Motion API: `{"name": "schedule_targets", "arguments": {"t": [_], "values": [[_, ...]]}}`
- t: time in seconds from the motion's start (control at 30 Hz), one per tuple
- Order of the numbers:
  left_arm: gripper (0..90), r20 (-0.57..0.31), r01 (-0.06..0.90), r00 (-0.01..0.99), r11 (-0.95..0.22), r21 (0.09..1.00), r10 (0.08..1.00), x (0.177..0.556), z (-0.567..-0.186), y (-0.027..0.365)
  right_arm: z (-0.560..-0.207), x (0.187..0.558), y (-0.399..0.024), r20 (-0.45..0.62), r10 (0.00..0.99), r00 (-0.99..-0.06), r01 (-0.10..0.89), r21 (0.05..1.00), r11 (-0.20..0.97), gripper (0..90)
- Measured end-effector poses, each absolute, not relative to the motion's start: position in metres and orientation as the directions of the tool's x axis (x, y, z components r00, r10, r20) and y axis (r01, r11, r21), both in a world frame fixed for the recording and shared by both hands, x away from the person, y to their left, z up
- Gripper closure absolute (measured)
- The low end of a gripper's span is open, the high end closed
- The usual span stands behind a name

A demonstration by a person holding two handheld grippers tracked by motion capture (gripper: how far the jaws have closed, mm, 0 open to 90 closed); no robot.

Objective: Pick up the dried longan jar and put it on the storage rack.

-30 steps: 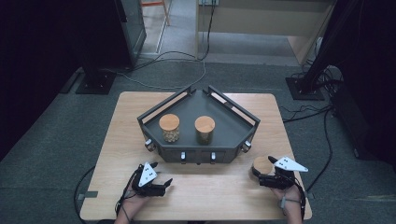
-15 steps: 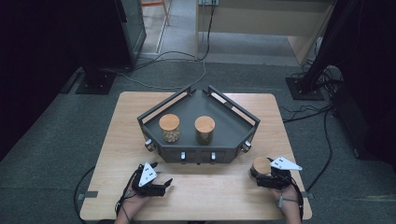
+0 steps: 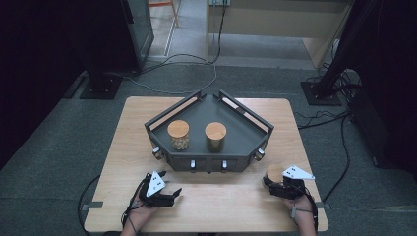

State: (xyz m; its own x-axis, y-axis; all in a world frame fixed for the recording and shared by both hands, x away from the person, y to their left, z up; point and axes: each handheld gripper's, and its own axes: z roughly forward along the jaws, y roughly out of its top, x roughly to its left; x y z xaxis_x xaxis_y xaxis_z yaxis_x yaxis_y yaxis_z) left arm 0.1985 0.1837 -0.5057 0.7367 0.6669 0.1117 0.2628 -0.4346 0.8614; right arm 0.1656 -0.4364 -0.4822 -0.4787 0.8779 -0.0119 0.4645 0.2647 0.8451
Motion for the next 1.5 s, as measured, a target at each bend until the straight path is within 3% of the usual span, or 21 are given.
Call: {"name": "schedule_targets", "arguments": {"t": [1.5], "values": [[12.3, 0.105, 0.267, 0.735, -0.428, 0.863, 0.67, 0.199, -0.506, 0.185, -0.452, 0.162, -0.42, 0.027, 0.871, -0.49, 0.455, 0.86, 0.23, 25.5]]}}
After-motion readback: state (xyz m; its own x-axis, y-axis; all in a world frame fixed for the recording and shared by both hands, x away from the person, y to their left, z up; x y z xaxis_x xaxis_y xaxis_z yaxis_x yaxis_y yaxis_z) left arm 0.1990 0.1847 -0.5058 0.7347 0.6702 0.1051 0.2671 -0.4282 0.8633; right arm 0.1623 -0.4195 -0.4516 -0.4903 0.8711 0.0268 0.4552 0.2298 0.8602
